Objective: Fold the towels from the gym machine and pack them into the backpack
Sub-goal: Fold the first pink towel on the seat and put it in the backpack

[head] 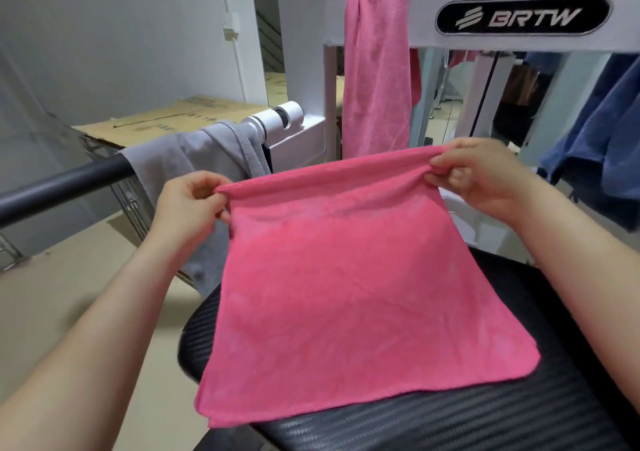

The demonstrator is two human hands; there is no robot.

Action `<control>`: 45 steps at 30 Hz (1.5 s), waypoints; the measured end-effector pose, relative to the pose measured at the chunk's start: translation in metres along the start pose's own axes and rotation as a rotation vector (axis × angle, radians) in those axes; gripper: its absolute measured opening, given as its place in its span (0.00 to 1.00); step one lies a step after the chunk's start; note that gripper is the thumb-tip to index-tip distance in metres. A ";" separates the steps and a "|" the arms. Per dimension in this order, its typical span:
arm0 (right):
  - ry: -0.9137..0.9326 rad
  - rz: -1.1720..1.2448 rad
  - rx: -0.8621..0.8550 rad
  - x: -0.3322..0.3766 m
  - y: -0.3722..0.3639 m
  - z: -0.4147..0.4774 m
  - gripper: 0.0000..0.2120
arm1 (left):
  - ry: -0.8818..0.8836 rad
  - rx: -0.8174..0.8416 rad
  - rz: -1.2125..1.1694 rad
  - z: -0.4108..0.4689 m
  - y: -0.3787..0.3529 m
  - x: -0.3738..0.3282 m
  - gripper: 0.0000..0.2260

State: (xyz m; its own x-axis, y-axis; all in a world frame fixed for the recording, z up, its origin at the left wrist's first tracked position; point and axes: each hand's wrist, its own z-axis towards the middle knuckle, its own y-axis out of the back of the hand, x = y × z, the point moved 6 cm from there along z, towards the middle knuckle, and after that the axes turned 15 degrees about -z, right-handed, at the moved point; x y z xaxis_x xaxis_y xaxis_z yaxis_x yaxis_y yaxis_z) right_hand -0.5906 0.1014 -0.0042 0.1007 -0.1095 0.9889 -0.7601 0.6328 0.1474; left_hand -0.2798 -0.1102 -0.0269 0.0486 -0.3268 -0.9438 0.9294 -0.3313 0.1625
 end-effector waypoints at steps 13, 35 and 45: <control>0.009 -0.671 -0.157 -0.008 0.012 -0.169 0.13 | -0.127 0.326 -0.380 -0.135 0.044 -0.027 0.19; -0.089 -1.305 -0.347 -0.019 -0.016 -0.190 0.09 | -0.205 0.503 -0.029 -0.191 0.049 -0.013 0.19; -0.004 -1.136 -0.390 -0.014 -0.019 -0.108 0.16 | -0.224 0.442 0.609 -0.102 -0.023 -0.002 0.17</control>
State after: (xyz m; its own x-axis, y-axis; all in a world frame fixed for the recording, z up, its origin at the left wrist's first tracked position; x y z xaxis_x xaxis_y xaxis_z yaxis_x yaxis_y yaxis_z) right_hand -0.5080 0.1737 -0.0188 0.5853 -0.7571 0.2903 0.0068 0.3626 0.9319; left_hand -0.2638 -0.0121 -0.0581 0.3840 -0.7195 -0.5787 0.5284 -0.3427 0.7767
